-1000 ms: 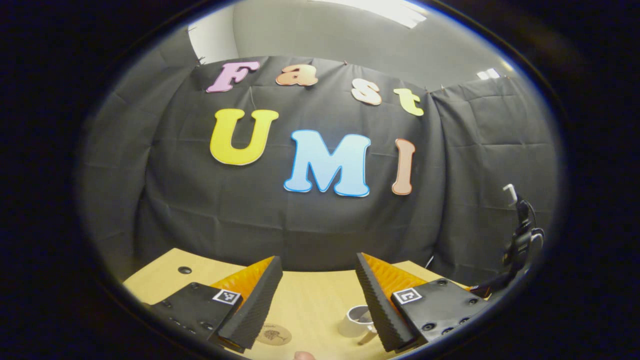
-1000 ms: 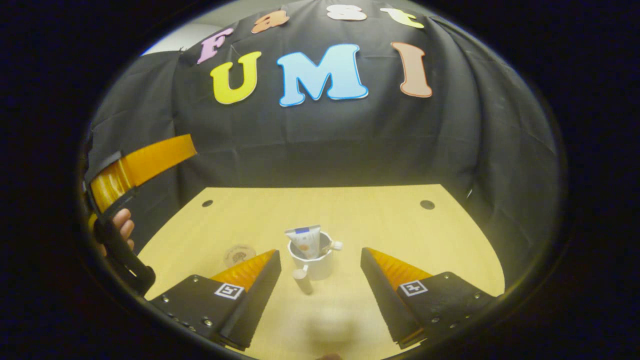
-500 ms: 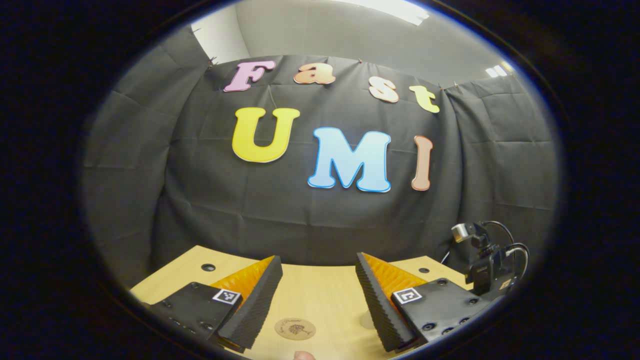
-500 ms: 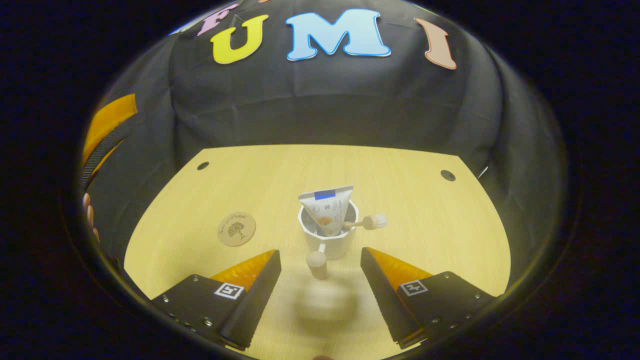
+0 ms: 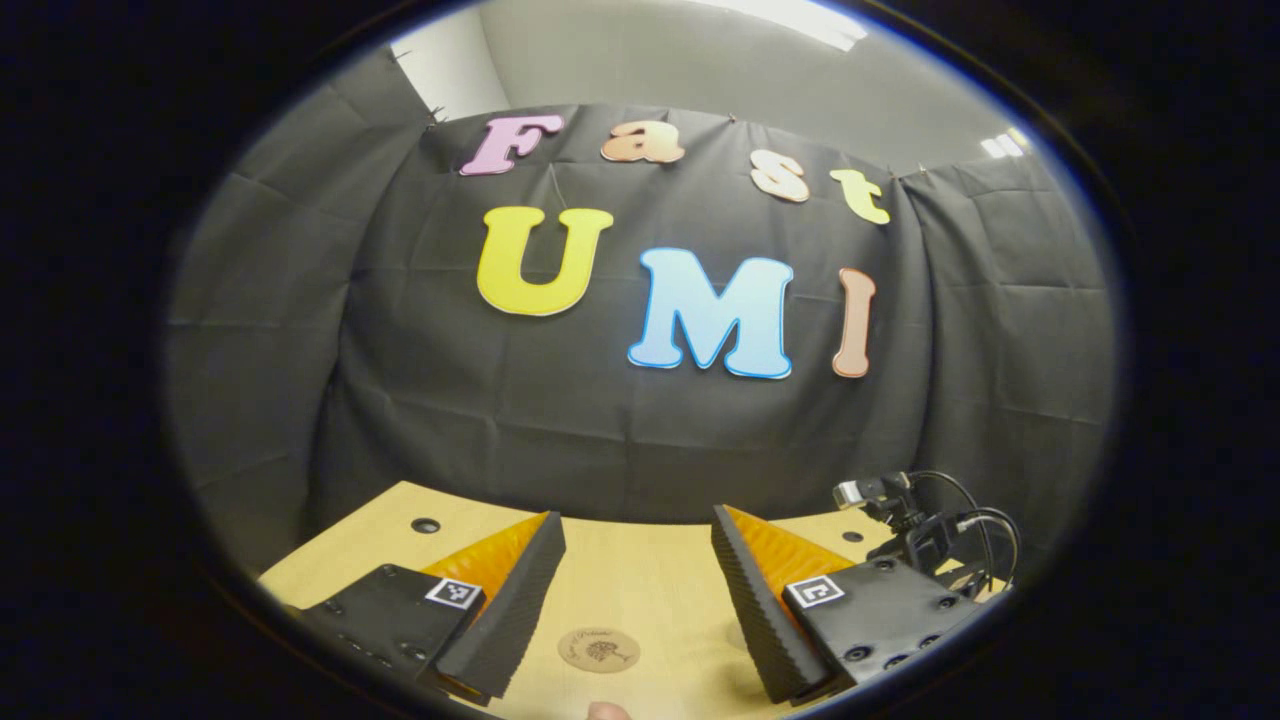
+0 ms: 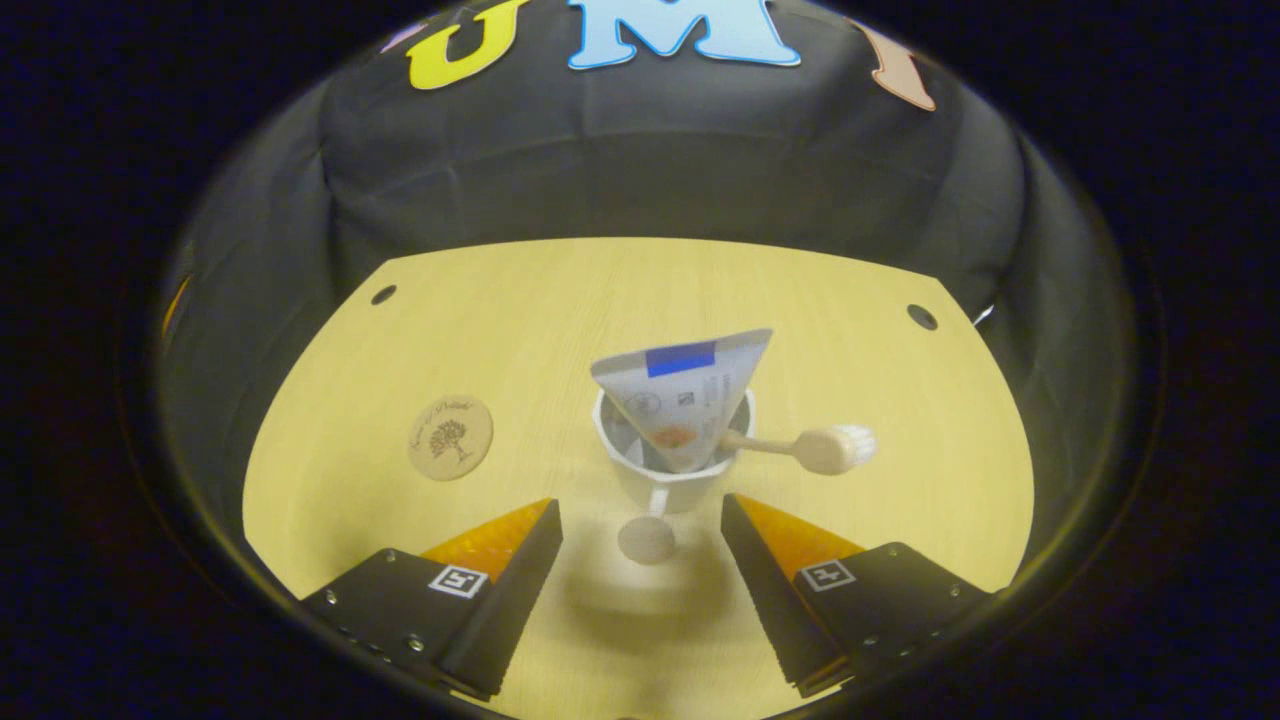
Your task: Put the toothbrush and toothpaste on the desktop into the cup, then pick up the cup and place it on the coaster on the desktop.
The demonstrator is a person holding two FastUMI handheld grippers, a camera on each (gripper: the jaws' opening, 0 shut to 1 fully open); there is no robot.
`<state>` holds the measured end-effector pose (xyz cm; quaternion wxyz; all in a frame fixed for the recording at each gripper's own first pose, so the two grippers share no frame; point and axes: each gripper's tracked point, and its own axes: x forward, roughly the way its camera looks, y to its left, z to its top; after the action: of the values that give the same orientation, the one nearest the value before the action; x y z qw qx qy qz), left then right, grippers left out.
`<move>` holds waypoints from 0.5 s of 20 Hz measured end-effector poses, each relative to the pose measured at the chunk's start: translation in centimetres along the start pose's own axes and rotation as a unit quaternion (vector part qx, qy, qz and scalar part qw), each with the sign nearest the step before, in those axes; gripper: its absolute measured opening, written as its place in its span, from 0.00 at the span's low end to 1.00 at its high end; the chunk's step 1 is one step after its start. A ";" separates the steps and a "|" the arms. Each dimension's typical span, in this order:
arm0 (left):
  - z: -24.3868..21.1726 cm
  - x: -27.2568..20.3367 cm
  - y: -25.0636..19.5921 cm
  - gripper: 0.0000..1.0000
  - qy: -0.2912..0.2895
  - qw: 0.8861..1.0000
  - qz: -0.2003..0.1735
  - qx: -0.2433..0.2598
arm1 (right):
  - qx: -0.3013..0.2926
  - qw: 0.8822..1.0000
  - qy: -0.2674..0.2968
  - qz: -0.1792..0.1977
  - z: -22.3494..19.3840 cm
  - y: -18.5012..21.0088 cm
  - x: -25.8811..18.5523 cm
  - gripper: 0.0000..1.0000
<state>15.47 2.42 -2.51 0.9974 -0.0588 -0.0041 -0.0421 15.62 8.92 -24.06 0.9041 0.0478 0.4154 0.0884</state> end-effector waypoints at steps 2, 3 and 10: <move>-0.2 0.1 -0.1 0.95 0.003 1.000 -0.002 -0.002 | 0.005 1.000 0.010 -0.004 0.0 -0.1 0.5 0.97; -0.4 0.2 -0.3 0.95 0.005 1.000 -0.003 -0.005 | 0.009 1.000 0.018 -0.005 0.0 -0.2 0.9 0.98; -1.2 0.2 -0.2 0.99 0.018 1.000 0.002 -0.017 | 0.010 0.997 0.070 -0.021 -1.1 -0.8 2.1 0.93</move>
<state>15.65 2.05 -3.63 0.9962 -0.0750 0.0147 -0.0414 16.22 8.58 -26.40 0.8741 0.0421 0.4790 0.0686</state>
